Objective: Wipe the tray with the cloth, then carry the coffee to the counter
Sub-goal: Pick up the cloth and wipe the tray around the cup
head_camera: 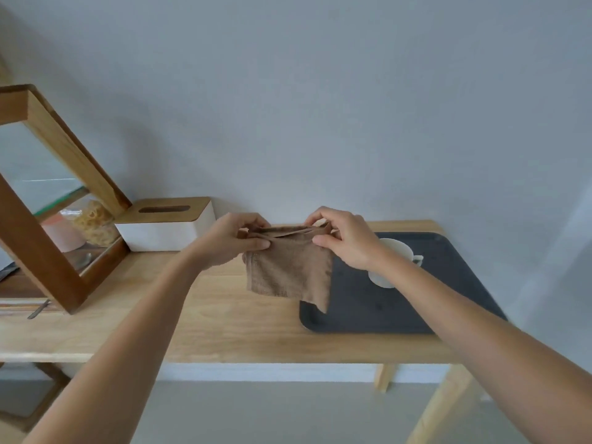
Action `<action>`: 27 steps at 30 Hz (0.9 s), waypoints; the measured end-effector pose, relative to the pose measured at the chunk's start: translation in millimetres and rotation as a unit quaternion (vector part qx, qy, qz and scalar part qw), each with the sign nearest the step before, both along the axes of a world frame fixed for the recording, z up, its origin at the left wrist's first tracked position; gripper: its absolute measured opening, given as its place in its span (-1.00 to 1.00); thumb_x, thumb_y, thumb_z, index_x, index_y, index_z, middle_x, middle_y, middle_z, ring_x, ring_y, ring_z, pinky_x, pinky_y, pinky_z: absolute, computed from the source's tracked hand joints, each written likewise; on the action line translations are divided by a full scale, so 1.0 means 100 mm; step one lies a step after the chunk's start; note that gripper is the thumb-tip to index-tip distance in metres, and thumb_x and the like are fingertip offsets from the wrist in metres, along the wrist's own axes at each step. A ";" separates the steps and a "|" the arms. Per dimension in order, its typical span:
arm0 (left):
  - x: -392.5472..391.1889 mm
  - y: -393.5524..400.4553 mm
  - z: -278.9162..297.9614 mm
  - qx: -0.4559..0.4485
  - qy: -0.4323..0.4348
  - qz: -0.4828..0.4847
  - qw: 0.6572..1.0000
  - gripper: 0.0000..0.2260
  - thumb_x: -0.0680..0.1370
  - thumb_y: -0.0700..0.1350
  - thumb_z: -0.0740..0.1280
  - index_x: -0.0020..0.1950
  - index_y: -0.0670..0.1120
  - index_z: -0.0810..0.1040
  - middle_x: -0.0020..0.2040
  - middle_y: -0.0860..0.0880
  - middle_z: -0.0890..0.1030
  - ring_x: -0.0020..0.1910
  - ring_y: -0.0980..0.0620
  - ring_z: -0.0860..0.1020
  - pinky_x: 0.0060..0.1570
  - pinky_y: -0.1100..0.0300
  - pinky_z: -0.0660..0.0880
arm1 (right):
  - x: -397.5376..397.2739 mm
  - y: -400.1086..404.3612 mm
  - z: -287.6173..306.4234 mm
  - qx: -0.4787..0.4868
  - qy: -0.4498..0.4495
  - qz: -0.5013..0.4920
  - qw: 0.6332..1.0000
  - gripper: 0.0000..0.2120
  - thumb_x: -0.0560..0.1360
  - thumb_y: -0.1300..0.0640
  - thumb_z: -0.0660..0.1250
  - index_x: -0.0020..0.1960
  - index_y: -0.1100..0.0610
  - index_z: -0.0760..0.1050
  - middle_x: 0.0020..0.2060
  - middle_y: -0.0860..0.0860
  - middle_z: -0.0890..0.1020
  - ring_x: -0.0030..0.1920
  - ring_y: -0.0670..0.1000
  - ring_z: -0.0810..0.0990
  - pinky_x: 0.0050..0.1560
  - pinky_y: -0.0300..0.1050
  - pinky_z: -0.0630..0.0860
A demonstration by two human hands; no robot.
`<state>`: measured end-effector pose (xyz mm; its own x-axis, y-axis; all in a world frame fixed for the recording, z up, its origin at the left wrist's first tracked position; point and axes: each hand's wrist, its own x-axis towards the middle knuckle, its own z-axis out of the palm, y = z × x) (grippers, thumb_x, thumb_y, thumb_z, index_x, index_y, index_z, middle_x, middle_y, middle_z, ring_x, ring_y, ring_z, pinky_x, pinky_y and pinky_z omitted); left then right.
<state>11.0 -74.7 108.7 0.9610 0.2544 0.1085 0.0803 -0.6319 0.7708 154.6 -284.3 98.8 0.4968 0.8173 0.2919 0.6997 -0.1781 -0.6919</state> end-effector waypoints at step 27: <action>0.14 -1.27 -1.61 0.041 0.098 0.229 0.968 -0.18 0.53 0.15 0.25 0.55 -0.13 -0.20 0.59 -0.01 -0.07 0.56 0.03 -0.16 0.47 -0.04 -0.29 | 0.44 0.43 -1.44 -0.333 -0.124 -0.073 0.932 -0.46 0.62 -0.18 -0.15 0.56 -0.10 -0.15 0.57 0.07 -0.21 0.54 0.14 -0.34 0.50 0.22 -0.31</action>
